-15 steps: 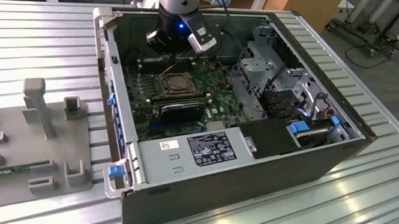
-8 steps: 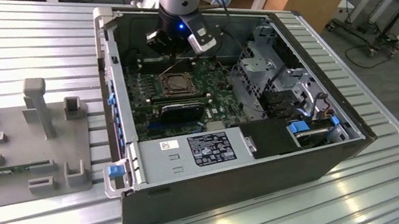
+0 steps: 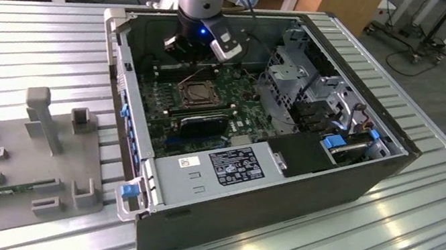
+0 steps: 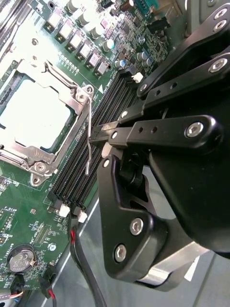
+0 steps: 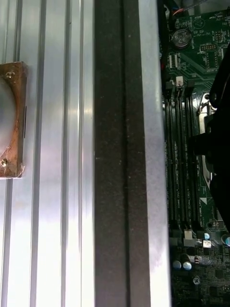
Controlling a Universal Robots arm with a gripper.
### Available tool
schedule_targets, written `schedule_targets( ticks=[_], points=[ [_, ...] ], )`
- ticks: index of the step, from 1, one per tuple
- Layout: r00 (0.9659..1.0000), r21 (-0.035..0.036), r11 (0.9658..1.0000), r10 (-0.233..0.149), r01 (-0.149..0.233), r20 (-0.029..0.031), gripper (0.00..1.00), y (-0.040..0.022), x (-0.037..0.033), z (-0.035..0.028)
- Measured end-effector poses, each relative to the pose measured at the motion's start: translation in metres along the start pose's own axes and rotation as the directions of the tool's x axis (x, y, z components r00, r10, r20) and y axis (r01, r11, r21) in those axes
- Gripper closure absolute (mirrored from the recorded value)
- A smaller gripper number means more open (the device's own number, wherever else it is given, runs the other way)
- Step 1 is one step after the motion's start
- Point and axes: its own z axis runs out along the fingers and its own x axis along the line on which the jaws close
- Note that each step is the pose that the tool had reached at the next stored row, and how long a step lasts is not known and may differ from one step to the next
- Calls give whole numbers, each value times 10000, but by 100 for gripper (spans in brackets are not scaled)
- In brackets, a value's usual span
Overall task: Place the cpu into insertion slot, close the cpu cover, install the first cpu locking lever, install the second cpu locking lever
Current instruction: 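Install the first cpu locking lever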
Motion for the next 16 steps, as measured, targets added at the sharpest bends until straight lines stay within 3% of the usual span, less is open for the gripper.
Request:
schedule_targets(
  ticks=[16],
  points=[
    [10000, 1, 10000, 3, -3, 0, 89, -15, -54, 89]
  ],
)
